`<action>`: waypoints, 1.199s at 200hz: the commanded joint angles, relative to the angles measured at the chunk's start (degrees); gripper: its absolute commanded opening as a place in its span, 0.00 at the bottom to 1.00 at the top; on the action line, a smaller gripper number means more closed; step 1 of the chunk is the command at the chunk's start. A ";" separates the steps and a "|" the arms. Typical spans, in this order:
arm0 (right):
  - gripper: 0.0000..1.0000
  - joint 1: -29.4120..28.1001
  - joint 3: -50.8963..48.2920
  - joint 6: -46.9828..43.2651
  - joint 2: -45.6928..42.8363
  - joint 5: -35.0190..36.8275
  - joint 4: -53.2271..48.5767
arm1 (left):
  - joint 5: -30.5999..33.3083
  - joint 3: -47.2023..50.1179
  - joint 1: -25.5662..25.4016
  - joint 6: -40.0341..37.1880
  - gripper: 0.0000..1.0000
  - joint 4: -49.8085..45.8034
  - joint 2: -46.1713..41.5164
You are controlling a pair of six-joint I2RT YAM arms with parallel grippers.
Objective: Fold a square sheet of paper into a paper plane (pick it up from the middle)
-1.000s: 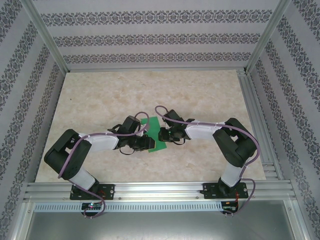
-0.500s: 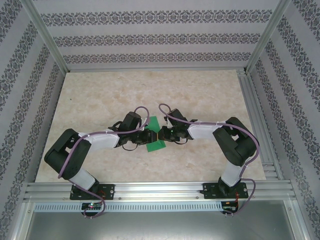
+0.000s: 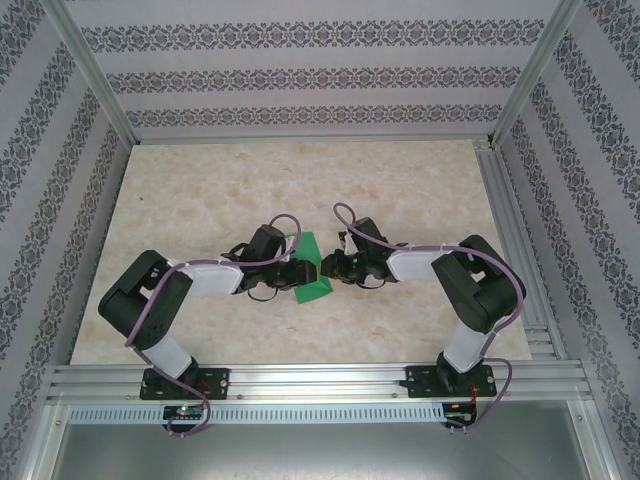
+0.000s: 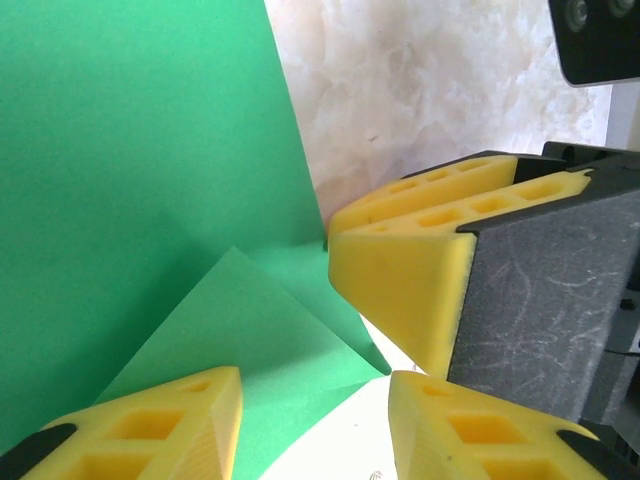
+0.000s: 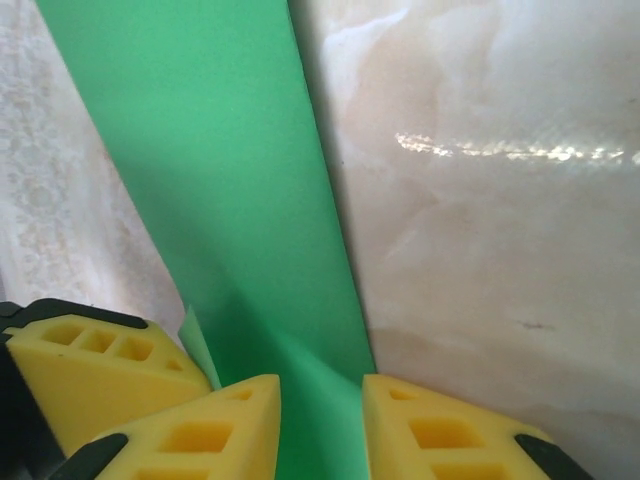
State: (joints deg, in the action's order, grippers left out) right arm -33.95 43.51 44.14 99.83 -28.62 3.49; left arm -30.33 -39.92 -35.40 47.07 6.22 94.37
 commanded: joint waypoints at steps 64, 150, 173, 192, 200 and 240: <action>0.30 0.83 -1.15 -1.31 -2.59 -3.36 5.17 | 1.67 -2.10 -0.65 -1.01 0.20 0.99 0.64; 0.35 0.20 -0.79 -5.28 -3.13 -5.42 5.74 | 1.75 -2.09 -0.64 -1.42 0.08 0.72 1.30; 0.33 0.03 -1.13 -5.71 -3.32 -5.74 6.21 | 1.76 -2.11 -0.64 -1.45 0.07 0.73 1.59; 0.33 -0.05 -1.23 -6.32 -3.16 -5.83 6.25 | 1.76 -2.10 -0.65 -1.45 0.06 0.79 1.65; 0.33 -0.22 -1.14 -6.43 -2.92 -5.91 6.27 | 1.74 -2.18 -0.64 -1.49 0.06 0.75 1.61; 0.33 -0.98 -0.38 -7.71 -1.20 -5.79 4.91 | 1.67 -2.09 -0.64 -1.47 0.05 0.73 1.35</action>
State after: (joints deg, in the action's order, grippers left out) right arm -34.04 42.22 38.79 98.13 -33.36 7.75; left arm -29.23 -40.80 -35.40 46.81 6.39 95.46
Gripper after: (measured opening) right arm 0.330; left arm 0.057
